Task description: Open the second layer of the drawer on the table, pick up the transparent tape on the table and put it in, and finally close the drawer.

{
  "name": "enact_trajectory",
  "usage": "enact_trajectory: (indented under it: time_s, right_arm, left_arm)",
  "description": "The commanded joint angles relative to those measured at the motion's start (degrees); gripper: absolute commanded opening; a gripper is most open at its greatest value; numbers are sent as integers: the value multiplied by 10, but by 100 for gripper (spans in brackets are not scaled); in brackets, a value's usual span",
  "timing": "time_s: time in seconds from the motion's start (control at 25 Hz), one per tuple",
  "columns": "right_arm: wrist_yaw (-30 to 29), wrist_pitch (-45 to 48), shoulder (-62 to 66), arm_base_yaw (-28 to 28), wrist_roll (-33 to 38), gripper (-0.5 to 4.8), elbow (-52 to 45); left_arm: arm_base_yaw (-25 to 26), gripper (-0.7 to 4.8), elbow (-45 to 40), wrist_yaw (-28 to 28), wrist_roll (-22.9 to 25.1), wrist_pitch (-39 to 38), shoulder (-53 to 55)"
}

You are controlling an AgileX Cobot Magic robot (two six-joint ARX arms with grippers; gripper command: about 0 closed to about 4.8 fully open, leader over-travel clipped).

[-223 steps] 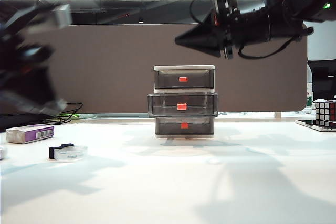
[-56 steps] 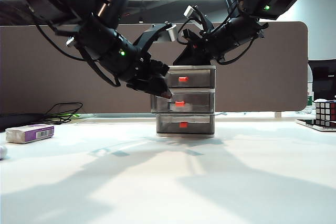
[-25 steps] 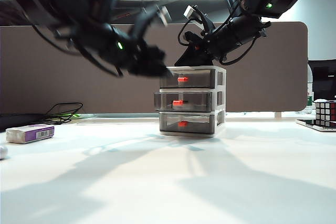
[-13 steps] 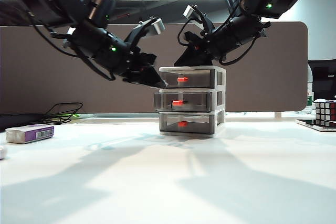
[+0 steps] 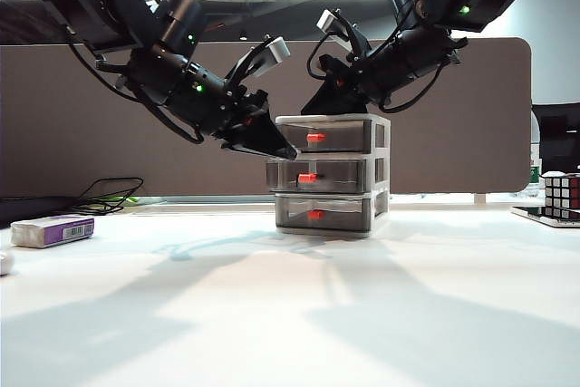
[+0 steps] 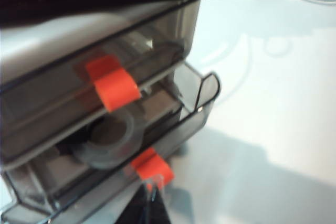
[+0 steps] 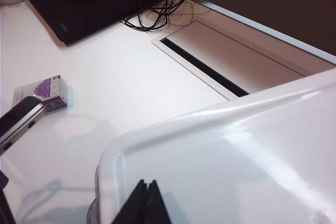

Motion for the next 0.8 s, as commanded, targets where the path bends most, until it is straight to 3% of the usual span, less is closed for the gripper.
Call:
enact_trajectory:
  time_s: [0.04,0.36,0.72,0.8]
  right_arm:
    - [10,-93,19,-2,13,-5,-17]
    - [10,-91,19,-2,13,-5,-17]
    - [10,-89,19,-1,13,-5,-17]
    - [10,-90,19,-1,13,-5,-17]
  left_arm:
    - [0,-6,1,-39,26,-26,-2]
    - [-2,-6,2,-63,19,56,15]
    - [-3,-6,1,-64,14,64,48]
    - [-6,-6,1,-86,5,72,52]
